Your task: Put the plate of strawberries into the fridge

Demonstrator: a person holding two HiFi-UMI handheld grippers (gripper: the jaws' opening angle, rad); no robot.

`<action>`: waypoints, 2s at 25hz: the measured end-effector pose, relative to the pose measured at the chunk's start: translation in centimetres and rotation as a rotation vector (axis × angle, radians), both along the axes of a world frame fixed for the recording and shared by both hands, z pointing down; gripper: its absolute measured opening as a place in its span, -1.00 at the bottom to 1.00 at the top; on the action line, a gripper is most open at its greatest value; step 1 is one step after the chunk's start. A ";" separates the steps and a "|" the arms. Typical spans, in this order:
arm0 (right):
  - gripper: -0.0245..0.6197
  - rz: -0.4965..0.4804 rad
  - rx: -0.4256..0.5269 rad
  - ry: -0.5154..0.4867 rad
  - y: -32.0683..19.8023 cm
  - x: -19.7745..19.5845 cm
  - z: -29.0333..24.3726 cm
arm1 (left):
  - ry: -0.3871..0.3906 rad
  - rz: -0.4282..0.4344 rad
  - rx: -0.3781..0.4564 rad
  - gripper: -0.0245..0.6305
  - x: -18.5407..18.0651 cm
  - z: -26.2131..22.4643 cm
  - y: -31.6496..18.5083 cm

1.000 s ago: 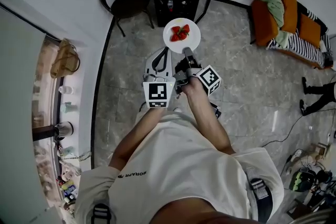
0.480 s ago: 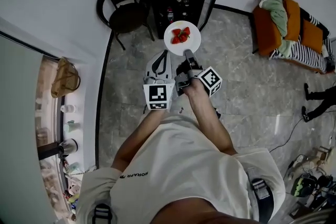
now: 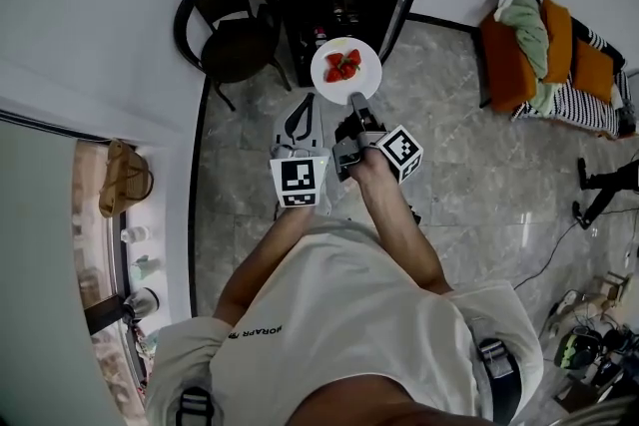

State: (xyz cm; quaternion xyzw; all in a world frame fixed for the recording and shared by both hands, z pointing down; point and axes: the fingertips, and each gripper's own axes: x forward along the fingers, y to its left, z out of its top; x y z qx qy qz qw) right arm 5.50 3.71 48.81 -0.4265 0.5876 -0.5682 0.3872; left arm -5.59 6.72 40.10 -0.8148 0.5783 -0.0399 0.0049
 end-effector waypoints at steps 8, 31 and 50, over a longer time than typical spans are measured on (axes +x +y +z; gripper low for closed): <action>-0.86 0.022 -0.001 -0.007 -6.3 -1.7 -0.4 | -0.005 0.029 -0.021 -0.93 -1.6 0.2 -6.7; -0.86 0.025 -0.015 -0.003 -17.6 -1.4 -0.5 | -0.002 0.048 -0.035 -0.93 -1.0 0.9 -18.5; -0.86 -0.061 -0.048 -0.066 -24.2 2.4 1.1 | -0.017 -0.025 -0.051 -0.92 3.7 1.9 -25.3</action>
